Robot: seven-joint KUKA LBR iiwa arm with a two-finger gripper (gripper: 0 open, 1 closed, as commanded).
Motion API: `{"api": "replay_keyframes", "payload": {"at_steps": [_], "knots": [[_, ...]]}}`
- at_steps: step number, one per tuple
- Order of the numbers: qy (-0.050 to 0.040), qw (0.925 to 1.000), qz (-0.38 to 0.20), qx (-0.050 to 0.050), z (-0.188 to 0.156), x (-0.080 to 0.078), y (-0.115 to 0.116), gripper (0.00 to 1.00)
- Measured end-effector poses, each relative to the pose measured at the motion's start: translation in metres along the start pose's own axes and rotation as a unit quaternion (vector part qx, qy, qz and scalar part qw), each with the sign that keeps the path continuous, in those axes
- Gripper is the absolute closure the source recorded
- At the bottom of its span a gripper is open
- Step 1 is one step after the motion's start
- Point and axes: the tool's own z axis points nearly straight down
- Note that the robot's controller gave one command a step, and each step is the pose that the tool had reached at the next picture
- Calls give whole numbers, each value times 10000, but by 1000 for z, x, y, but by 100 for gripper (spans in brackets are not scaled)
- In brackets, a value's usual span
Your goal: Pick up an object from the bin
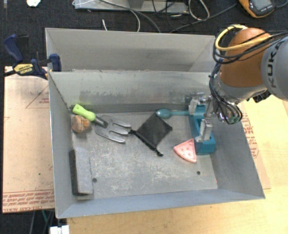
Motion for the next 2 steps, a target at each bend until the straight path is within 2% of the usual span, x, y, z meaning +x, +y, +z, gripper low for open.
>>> {"api": "replay_keyframes", "payload": {"at_steps": [1, 2], "knots": [[-37, 10000, -10, 5, -5, -2, 0, 0], [-71, 9924, -1226, 16, 31, 10, 8, 0]]}}
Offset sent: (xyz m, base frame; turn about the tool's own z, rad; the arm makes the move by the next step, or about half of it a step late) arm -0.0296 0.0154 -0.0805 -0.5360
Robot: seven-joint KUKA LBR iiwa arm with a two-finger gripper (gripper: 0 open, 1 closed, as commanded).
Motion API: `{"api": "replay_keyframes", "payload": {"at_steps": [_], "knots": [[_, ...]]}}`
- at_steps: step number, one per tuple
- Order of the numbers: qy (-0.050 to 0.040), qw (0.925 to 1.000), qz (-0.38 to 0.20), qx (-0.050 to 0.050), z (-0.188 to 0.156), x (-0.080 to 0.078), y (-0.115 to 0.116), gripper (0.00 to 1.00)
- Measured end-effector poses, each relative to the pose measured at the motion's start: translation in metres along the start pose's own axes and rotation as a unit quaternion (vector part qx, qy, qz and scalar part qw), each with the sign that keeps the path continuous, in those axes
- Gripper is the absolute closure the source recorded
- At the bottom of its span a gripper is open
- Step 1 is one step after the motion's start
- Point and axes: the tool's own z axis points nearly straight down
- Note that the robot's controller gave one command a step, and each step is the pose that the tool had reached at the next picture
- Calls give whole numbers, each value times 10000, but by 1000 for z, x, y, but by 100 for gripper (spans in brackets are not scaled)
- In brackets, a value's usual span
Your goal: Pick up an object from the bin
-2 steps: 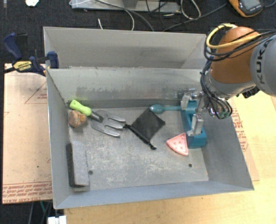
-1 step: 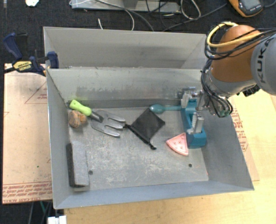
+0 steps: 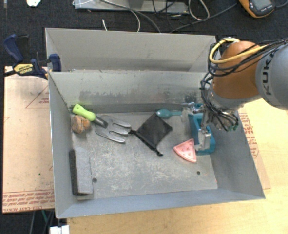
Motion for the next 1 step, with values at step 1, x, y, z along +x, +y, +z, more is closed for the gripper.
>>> {"api": "replay_keyframes", "payload": {"at_steps": [1], "knots": [[26, 9991, -412, -16, 27, -8, 25, 0]]}}
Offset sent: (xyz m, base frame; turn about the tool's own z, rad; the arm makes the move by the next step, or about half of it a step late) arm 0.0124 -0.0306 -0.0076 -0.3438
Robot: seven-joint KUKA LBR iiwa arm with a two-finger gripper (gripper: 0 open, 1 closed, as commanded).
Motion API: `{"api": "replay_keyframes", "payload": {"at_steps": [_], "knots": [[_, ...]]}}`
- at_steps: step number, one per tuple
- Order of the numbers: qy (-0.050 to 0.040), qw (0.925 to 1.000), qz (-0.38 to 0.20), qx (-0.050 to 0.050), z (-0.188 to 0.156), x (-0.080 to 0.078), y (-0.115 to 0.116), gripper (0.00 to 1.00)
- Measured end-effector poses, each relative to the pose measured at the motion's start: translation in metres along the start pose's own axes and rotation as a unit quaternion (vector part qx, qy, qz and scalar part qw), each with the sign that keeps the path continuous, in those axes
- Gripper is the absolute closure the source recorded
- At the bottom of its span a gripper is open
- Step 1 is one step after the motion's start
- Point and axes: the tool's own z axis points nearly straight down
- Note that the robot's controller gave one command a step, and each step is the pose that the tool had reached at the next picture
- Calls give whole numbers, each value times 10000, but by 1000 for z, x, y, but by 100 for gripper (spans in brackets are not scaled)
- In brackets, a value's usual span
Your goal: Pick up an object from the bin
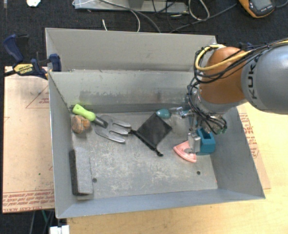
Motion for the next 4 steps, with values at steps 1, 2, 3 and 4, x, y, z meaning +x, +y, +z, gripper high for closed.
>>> {"api": "replay_keyframes", "payload": {"at_steps": [1, 2, 3, 4], "knots": [[1, 9891, 1473, 1, -5, 1, -13, 0], [-4, 9954, 959, -13, -47, -16, 7, 0], [14, 9985, 555, -10, -60, 35, 12, 0], [-66, 9999, 133, 14, -19, -8, 43, 0]]}}
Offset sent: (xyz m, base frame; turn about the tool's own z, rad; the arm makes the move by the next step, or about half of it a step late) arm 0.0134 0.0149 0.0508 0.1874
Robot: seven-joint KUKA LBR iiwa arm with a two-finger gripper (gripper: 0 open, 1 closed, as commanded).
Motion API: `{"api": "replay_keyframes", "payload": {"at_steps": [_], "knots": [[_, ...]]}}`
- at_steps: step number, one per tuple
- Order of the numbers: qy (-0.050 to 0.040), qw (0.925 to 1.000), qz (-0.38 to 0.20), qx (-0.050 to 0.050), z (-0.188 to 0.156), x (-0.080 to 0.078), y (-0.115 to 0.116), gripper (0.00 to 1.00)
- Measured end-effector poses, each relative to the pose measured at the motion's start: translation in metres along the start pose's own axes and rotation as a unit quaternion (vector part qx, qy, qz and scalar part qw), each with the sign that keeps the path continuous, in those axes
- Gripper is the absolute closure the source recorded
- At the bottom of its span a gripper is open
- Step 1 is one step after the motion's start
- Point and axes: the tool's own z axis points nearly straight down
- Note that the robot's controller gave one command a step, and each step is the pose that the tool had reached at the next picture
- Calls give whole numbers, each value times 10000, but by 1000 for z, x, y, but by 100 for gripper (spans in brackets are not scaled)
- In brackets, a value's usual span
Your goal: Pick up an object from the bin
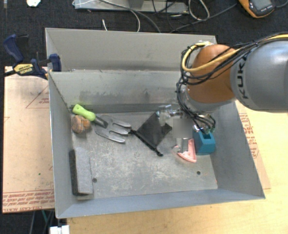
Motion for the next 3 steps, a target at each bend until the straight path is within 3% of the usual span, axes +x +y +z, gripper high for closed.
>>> {"api": "replay_keyframes", "payload": {"at_steps": [1, 2, 3], "knots": [[54, 9999, 84, -42, 8, 1, 8, 0], [12, 9970, 772, -8, 20, -10, 11, 0], [11, 9998, 212, -13, 31, -30, 19, 0]]}}
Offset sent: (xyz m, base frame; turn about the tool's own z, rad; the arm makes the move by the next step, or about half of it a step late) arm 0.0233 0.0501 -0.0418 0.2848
